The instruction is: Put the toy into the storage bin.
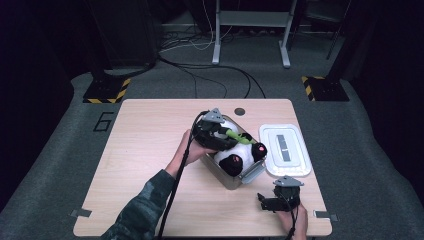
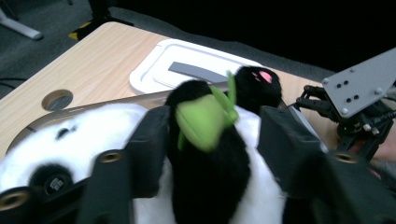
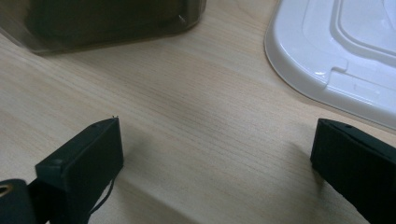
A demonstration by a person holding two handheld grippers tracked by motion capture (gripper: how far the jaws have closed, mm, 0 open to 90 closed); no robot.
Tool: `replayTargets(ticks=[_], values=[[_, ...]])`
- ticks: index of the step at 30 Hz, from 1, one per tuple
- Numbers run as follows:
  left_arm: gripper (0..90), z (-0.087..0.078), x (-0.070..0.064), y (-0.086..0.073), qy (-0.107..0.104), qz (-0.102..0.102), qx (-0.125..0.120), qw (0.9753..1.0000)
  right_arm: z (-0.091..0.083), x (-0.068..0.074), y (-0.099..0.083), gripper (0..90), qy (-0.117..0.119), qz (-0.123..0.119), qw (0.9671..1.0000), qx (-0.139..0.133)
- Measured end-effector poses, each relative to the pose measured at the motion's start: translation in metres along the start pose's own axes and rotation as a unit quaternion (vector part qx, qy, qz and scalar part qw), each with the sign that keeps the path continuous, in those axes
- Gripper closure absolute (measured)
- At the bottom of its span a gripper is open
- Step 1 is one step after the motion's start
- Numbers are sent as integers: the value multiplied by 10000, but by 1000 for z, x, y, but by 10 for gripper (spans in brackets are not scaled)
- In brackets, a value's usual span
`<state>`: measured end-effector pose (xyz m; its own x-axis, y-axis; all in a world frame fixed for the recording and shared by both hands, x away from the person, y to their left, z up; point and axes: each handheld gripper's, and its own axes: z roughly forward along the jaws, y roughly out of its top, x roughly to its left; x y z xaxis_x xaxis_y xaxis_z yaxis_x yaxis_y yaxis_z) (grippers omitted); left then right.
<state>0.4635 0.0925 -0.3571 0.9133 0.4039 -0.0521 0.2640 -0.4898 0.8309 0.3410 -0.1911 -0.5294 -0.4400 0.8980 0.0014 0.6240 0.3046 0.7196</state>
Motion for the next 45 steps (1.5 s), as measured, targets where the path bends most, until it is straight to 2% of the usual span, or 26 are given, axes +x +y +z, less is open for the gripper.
replayTargets(ticks=[4,7,11,15,19,23,27,31,34,37,38,41,45], values=[[277,-6,2,-4,148,-201,29,9997,0,0,0,17,-1,-2,10000,-2],[224,-8,4,-10,250,-330,52,9991,0,0,0,18,-2,0,10000,-1],[211,-5,3,-14,380,-349,142,9986,0,0,0,18,-8,13,10000,1],[199,2,0,-20,523,-278,331,9977,0,0,0,18,-5,-3,10000,-3],[190,10,1,-27,584,-350,493,9965,0,0,0,18,-7,7,10000,0],[179,12,4,-30,549,-434,489,9964,0,0,0,18,-6,9,10000,0],[158,0,1,-28,569,-497,318,9966,0,0,0,19,-6,6,10000,-1],[144,-15,-6,-24,449,-510,72,9977,0,0,0,18,-7,-2,10000,-4],[136,-20,-17,-21,395,-365,65,9985,0,0,0,19,-6,-3,10000,-4],[128,-16,-25,-21,378,-303,177,9987,0,0,0,19,-9,-3,10000,-4],[126,-14,-25,-22,401,-273,200,9986,0,0,0,19,-10,-3,10000,-5],[120,-9,-24,-27,371,-359,189,9985,0,0,0,19,-11,-2,10000,-5],[111,-3,-26,-33,413,-334,305,9981,0,0,0,19,-5,10,10000,0]])
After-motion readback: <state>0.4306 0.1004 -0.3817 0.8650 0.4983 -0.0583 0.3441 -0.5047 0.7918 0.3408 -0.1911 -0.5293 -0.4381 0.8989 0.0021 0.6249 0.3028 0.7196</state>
